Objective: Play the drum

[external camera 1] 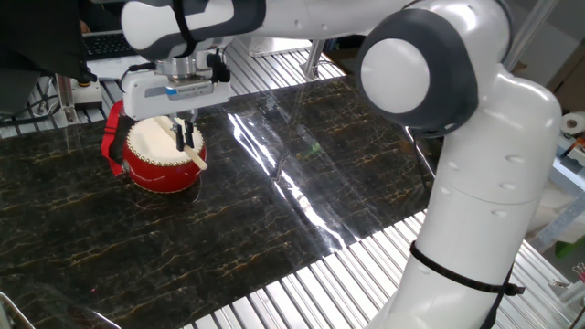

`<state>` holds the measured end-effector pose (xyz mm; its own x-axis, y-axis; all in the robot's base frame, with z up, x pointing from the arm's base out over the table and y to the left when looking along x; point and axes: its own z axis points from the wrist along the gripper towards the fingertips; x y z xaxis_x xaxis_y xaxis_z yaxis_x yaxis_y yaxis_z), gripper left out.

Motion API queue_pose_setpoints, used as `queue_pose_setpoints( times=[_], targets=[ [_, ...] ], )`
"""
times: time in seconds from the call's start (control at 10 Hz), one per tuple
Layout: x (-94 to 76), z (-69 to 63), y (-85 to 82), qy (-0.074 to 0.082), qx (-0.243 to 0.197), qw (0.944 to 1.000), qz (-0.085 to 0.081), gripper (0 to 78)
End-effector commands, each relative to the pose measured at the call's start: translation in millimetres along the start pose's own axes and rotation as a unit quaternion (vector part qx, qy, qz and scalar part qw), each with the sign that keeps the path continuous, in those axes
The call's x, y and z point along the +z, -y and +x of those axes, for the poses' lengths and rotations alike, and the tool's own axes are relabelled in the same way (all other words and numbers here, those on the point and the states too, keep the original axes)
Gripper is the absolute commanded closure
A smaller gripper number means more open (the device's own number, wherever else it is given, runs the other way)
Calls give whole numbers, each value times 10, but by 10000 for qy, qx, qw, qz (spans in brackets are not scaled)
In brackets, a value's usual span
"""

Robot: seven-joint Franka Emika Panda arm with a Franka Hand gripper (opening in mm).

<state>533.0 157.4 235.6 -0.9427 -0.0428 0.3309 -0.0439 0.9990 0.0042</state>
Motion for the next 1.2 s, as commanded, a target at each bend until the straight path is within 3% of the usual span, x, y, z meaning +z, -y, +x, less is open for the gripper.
queue_pose_setpoints(
  times=[0.1,0.3,1.2],
  targets=[
    [-84,-116,-52,122,-1,9999,19,764],
    [-68,-178,-39,306,-2,9995,-6,764],
    [-183,-368,70,609,16,9981,-30,764]
  ],
)
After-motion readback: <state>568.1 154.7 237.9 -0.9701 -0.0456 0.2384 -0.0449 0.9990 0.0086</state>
